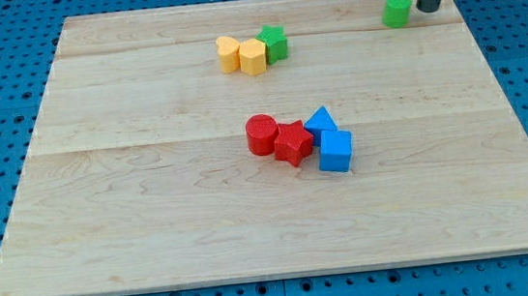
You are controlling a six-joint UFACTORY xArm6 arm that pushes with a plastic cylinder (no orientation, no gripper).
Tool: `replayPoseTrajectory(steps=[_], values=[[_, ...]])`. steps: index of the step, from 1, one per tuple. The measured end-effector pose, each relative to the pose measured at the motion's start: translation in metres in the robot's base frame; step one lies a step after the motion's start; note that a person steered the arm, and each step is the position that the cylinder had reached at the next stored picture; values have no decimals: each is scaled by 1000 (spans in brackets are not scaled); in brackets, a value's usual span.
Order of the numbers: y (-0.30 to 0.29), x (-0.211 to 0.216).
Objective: Move the green circle into the green star
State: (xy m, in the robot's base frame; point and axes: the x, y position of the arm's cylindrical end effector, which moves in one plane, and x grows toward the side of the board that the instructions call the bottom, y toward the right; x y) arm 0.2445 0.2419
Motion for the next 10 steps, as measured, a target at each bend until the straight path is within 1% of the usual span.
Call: replayPoseTrajectory(steps=[1,3,5,8,10], values=[[-19,-5],[-50,0],[-97,1],[-119,29],[-163,45]])
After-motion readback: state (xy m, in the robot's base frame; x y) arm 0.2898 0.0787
